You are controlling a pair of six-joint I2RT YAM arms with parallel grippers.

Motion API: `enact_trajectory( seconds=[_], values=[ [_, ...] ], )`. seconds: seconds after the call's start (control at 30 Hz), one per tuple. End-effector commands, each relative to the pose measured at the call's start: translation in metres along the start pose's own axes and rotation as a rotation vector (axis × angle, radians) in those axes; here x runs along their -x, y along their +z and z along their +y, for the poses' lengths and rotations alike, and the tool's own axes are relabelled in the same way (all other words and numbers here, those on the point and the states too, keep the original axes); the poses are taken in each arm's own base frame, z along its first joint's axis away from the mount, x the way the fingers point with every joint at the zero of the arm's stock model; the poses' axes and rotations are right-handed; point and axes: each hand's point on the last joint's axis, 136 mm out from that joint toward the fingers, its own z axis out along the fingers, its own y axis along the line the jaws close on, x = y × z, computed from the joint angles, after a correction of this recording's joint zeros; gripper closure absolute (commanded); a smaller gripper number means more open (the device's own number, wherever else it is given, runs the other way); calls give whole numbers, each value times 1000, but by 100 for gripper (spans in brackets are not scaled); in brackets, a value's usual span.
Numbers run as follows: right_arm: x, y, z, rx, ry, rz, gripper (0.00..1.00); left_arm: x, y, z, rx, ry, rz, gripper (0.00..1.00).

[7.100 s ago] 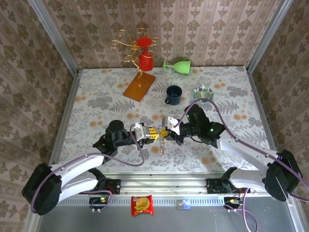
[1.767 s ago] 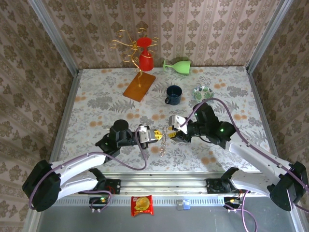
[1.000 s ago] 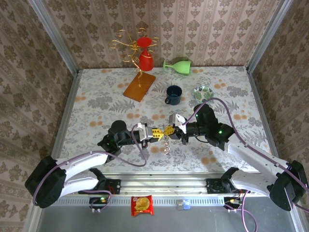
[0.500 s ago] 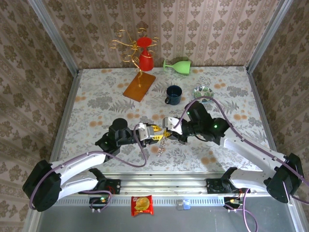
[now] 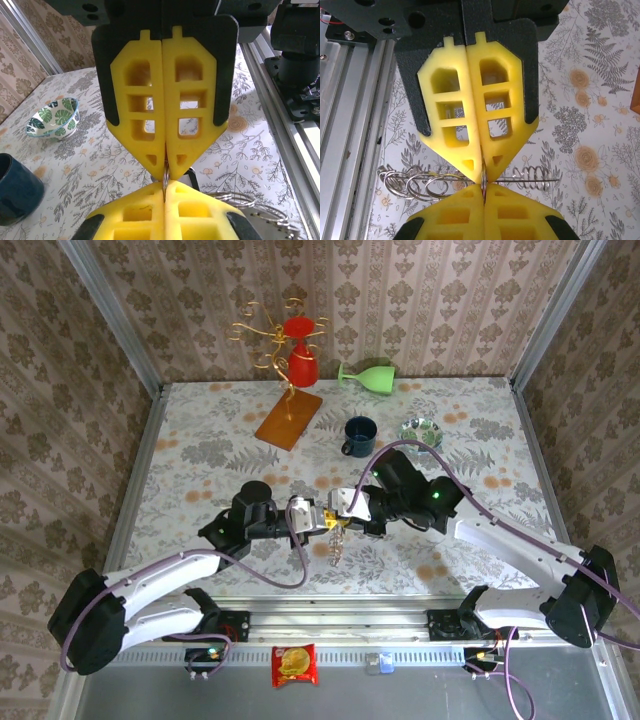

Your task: Put the keys on the keyring

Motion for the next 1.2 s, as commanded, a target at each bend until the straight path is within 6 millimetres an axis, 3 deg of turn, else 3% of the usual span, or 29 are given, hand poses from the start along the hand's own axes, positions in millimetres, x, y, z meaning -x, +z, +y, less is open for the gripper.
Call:
enact_trajectory(
  seconds=[0.0, 0.07, 0.13, 0.27, 0.57, 0.73, 0.93, 1.0, 1.17],
  values=[
    [12, -5, -4, -27, 13, -53, 89, 21, -1, 4, 12, 54, -66, 100],
    [12, -10, -8, -51, 47, -104, 79, 20, -2, 3, 16, 51, -80, 100],
    [12, -16, -11, -58, 92, -171, 74, 22, -3, 2, 28, 46, -105, 100],
    [10, -21, -7, -40, 134, -275, 72, 24, -6, 5, 56, 13, -172, 100],
    [9, -13, -5, -22, 157, -308, 71, 28, -8, 0, 22, -16, -223, 100],
    [9, -10, -5, -11, 166, -304, 79, 30, -8, 1, 23, -23, -240, 100],
    [15, -13, -5, 0, 154, -325, 98, 31, -9, 2, 24, -30, -249, 100],
    [16, -14, -4, 7, 148, -319, 100, 29, -9, 5, 45, -30, -238, 100],
    [16, -19, -2, 13, 111, -267, 100, 19, -7, 14, 96, -12, -143, 84]
  ],
)
